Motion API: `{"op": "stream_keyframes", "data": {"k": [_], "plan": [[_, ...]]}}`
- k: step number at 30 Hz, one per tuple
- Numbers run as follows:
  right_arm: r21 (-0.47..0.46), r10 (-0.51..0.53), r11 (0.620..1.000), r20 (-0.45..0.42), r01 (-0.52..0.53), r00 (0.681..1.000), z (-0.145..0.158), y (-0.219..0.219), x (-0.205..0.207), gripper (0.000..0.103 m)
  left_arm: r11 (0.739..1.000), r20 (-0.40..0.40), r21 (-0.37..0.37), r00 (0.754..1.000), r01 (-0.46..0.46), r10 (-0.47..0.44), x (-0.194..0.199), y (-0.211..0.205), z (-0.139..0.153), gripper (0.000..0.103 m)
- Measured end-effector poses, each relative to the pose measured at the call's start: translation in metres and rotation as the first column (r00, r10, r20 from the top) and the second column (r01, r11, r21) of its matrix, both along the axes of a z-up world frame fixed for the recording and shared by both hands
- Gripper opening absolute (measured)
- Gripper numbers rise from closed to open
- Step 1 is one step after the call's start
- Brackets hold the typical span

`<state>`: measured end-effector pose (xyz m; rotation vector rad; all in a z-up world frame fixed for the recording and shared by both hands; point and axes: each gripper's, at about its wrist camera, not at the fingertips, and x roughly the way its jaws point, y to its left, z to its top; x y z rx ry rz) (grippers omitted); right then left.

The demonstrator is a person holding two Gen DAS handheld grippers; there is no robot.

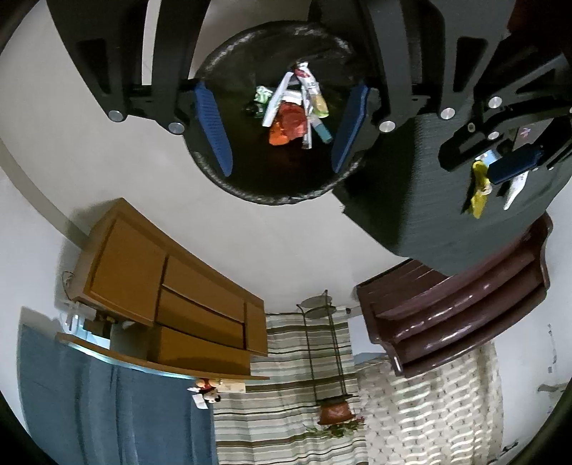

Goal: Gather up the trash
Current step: 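Return both tools over the cigarette box and yellow wrapper on the table, then close the left tool on the dark Liqun cigarette box while the right tool grasps the yellow snack wrapper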

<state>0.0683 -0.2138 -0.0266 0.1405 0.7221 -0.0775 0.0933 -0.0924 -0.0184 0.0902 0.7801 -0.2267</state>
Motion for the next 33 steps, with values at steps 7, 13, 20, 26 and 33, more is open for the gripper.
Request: {"op": "stream_keyframes", "data": {"k": [7,13,20,26,33], "plan": [[-0.003,0.06,0.998,-0.003,-0.06,0.998,0.001,0.025,-0.004,0.058,0.997,0.005,0.014,0.997,-0.071,0.071,-0.013,0.032,0.003,0.075],[-0.006,0.106,0.994,-0.007,-0.106,0.994,0.002,0.045,-0.009,0.059,0.989,0.003,0.015,0.99,-0.144,0.144,-0.023,0.068,0.005,0.075],[-0.011,0.14,0.99,-0.01,-0.14,0.99,0.004,0.068,-0.015,0.059,0.976,-0.005,0.016,0.977,-0.215,0.215,-0.034,0.103,0.003,0.076],[-0.007,0.159,0.987,-0.016,-0.159,0.987,0.004,0.081,-0.016,0.059,0.972,-0.039,0.022,0.971,-0.234,0.234,-0.034,0.116,-0.008,0.078],[0.001,0.184,0.983,-0.029,-0.184,0.983,0.001,0.097,-0.015,0.059,0.974,-0.076,0.027,0.971,-0.226,0.228,-0.028,0.117,-0.021,0.081]]}}
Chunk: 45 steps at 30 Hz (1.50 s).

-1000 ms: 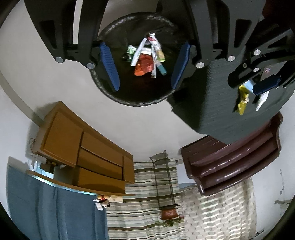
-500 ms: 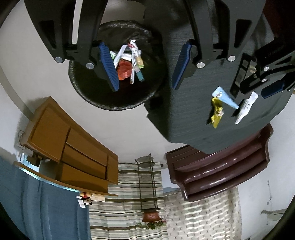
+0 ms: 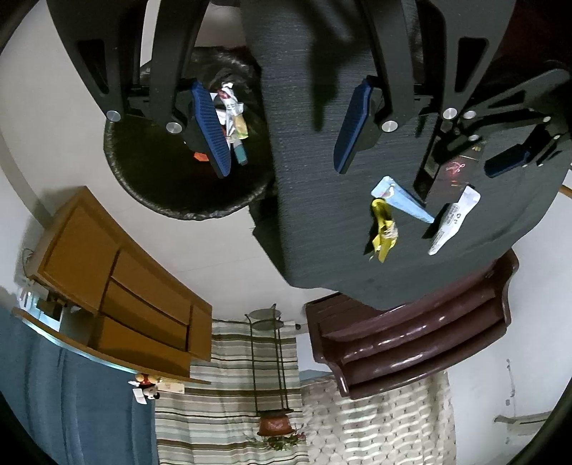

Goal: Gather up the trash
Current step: 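Close the left tool on the dark Liqun cigarette box while the right tool grasps the yellow snack wrapper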

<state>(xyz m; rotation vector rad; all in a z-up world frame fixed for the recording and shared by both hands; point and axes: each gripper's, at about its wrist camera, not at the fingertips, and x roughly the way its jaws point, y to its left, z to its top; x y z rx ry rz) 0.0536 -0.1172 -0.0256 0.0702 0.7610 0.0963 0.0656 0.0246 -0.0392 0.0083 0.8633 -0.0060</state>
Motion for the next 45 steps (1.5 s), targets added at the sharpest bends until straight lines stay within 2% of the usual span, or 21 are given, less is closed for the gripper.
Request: {"op": "stream_keyframes", "data": {"k": [3,8,15,22,28,36,45], "plan": [[-0.002,0.011,1.0,-0.003,-0.011,1.0,-0.001,0.005,0.001,0.059,1.0,-0.011,-0.021,1.0,-0.013,0.012,0.003,0.005,-0.003,0.079],[-0.005,0.026,1.0,-0.008,-0.026,1.0,-0.001,0.011,0.005,0.059,1.0,-0.028,-0.027,1.0,-0.004,0.004,0.007,0.01,-0.008,0.053],[-0.011,0.048,0.999,-0.013,-0.048,0.999,-0.002,0.023,0.012,0.059,0.999,-0.006,-0.035,1.0,0.011,-0.011,0.004,0.012,-0.01,0.053],[-0.014,0.075,0.997,-0.008,-0.075,0.997,0.0,0.034,0.02,0.059,0.999,0.022,-0.047,1.0,0.01,-0.009,-0.008,0.024,-0.001,0.053],[-0.012,0.109,0.994,-0.004,-0.109,0.994,0.002,0.053,0.032,0.059,0.999,0.058,-0.038,0.998,-0.031,0.034,-0.016,0.048,0.013,0.053],[-0.02,0.147,0.989,-0.02,-0.147,0.989,0.001,0.077,0.055,0.059,0.993,0.072,-0.017,0.99,-0.118,0.119,-0.006,0.087,0.02,0.053],[-0.04,0.172,0.984,-0.064,-0.175,0.983,-0.004,0.095,0.076,0.051,0.983,0.072,-0.021,0.98,-0.184,0.185,0.006,0.12,0.02,0.053]]}}
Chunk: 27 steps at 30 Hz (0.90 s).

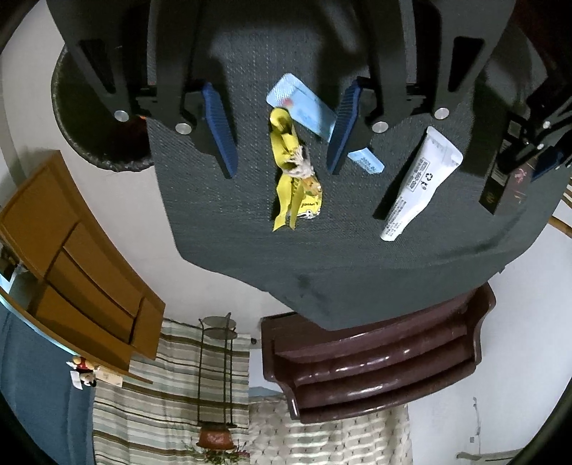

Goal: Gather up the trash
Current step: 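Close the left tool on the dark Liqun cigarette box while the right tool grasps the yellow snack wrapper, then lift the cigarette box and yellow wrapper and carry them toward the bin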

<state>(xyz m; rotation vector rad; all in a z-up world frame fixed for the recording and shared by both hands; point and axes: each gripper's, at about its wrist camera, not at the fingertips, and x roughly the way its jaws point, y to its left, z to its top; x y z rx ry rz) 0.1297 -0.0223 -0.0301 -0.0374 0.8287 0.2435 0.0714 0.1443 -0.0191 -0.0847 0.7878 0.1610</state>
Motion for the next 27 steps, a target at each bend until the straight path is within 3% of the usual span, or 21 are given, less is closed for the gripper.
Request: {"op": "stream_keyframes", "data": {"k": [13,27], "plan": [[-0.023,0.026,0.999,-0.05,-0.027,0.998,-0.008,0.012,0.008,0.022,1.0,-0.015,-0.021,1.0,0.012,-0.012,0.003,0.01,-0.009,0.053],[-0.016,0.005,1.0,0.004,-0.005,1.0,0.003,0.004,-0.008,0.022,0.999,-0.009,-0.024,0.999,0.036,-0.037,0.003,0.005,-0.005,0.053]]}}
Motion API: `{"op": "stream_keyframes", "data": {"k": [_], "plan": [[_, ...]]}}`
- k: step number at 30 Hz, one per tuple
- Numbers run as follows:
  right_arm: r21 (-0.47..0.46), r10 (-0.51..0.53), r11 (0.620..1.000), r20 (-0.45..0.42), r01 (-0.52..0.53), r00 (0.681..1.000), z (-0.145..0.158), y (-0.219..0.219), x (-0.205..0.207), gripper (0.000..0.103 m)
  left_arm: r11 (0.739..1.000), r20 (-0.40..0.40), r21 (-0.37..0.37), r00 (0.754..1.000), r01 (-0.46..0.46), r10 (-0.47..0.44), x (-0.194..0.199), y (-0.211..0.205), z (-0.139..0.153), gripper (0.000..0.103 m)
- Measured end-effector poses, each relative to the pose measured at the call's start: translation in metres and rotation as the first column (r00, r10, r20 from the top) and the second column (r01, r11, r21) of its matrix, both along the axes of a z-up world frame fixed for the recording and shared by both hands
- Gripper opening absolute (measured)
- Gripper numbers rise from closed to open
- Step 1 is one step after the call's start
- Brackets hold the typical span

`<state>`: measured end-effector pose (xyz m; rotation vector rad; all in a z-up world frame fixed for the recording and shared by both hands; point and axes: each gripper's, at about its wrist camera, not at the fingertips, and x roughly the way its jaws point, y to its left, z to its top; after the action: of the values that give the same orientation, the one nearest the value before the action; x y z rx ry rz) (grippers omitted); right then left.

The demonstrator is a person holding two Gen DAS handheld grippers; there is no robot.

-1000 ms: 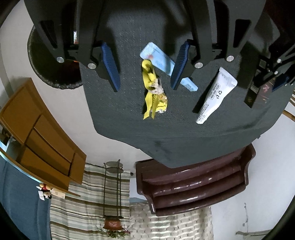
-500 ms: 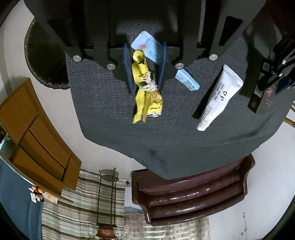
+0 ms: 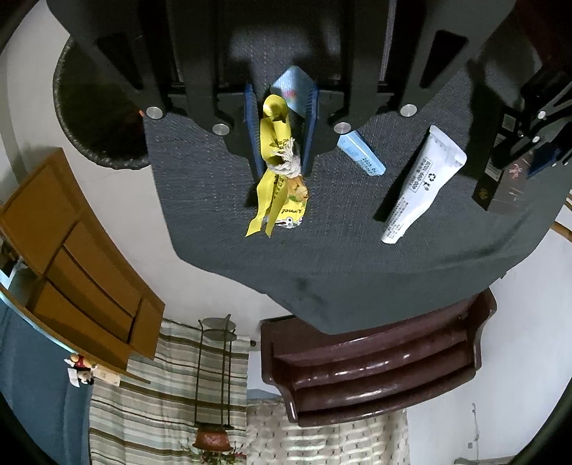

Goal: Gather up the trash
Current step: 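Lift the cigarette box and yellow wrapper and carry them toward the bin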

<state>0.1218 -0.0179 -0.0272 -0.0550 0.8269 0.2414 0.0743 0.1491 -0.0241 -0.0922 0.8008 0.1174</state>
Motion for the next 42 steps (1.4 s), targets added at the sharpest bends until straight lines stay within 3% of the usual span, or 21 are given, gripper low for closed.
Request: {"op": "stream_keyframes", "data": {"k": [19,42], "plan": [[0.027,-0.132,0.991,0.057,0.13,0.99,0.018,-0.073,-0.042,0.022,0.986,0.053,-0.005,0.985,0.168,-0.167,-0.005,-0.091,0.015,0.053],[0.04,-0.332,0.943,0.086,0.329,0.939,0.013,-0.171,-0.068,0.022,0.927,0.073,0.045,0.924,0.373,-0.375,-0.001,-0.219,0.011,0.053]]}}
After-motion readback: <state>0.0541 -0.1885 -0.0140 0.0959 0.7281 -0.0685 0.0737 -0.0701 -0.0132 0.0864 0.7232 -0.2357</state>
